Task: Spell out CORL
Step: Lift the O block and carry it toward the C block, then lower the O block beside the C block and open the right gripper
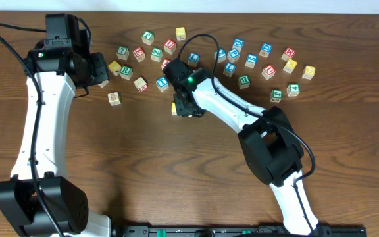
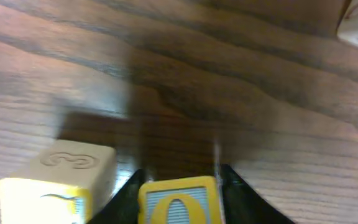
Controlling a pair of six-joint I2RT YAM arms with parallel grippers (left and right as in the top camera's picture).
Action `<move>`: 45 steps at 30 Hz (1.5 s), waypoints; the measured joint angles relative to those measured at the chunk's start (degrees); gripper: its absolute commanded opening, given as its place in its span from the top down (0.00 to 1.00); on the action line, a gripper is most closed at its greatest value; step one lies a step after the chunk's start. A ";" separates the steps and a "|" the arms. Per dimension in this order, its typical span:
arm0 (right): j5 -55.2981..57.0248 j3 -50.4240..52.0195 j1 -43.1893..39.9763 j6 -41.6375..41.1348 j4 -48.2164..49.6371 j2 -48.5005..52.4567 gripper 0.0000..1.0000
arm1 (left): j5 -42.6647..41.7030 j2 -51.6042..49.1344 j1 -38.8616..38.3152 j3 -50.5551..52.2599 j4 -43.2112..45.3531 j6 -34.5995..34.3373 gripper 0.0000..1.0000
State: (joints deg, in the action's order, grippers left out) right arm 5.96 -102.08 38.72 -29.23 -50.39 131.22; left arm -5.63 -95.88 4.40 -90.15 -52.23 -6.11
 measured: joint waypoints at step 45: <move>-2.99 -1.03 -2.34 2.78 -3.96 -3.45 0.99 | 0.00 0.00 0.00 0.00 0.17 0.00 0.92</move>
State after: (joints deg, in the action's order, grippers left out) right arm 2.96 -103.11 36.38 -26.46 -54.35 127.76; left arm -5.63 -95.88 4.40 -90.15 -52.05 -6.11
